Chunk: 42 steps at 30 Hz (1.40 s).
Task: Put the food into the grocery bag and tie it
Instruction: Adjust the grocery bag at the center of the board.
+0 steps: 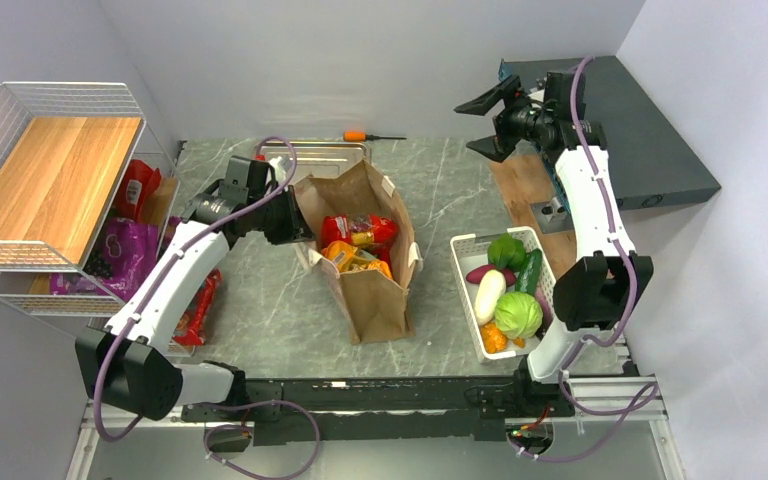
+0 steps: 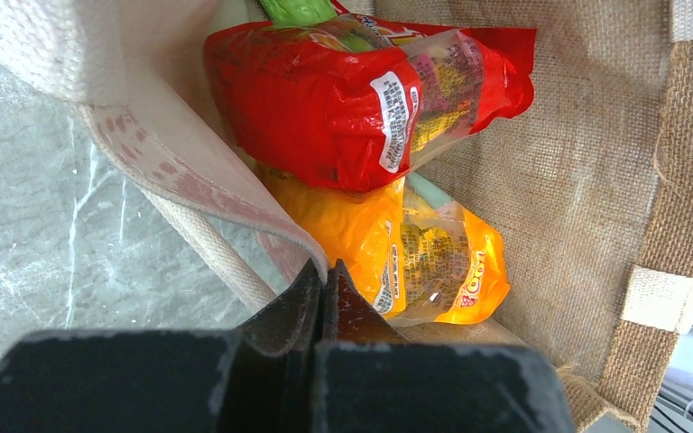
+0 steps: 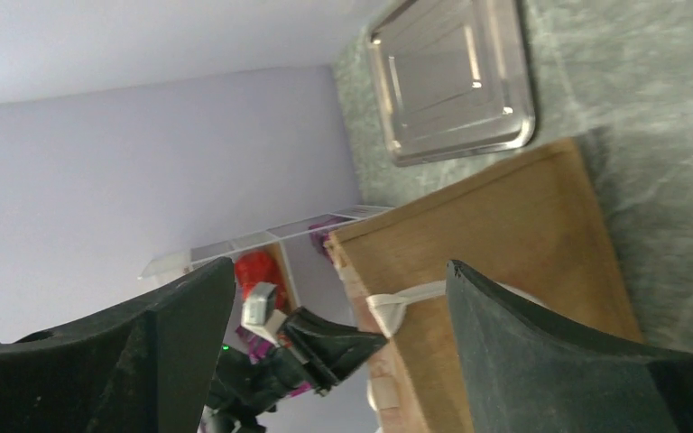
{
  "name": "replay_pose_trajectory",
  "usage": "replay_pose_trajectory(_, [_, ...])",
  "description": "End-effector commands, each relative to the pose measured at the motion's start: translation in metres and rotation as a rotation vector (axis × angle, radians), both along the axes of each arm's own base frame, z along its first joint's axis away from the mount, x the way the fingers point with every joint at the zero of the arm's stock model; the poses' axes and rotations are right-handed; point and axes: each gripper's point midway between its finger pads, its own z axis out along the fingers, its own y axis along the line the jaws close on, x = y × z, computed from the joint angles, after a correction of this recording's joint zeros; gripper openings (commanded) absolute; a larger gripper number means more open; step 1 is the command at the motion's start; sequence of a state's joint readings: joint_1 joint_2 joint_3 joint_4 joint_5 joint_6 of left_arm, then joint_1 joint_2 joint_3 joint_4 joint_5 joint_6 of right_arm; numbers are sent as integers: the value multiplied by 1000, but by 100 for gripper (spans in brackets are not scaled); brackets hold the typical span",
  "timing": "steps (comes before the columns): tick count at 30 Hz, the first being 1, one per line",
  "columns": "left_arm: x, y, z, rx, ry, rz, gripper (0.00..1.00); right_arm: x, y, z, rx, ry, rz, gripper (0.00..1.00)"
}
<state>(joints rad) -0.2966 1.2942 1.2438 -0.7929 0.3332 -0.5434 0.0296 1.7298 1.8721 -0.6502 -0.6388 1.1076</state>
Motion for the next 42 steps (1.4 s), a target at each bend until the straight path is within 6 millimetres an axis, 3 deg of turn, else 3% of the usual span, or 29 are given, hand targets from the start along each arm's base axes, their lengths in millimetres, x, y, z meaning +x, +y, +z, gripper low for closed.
replay_pose_trajectory(1, [22, -3, 21, -27, -88, 11, 0, -10, -4, -27, -93, -1, 103, 87])
replay_pose_trajectory(7, [29, -2, 28, -16, -101, 11, 0, -41, 0, -91, -126, 116, 203, 79])
replay_pose_trajectory(16, [27, -3, 28, -20, -103, -5, 0, -82, 29, -150, -133, 167, 369, 74])
replay_pose_trajectory(27, [23, -2, 35, -34, -135, 0, 0, -106, 76, -174, -90, 175, 504, 67])
replay_pose_trajectory(36, [17, -3, 35, -49, -153, -11, 0, -129, 88, -204, -11, 254, 565, 62])
replay_pose_trajectory(42, [15, -3, 36, -50, -165, -13, 0, -141, 98, -210, 47, 276, 610, 57])
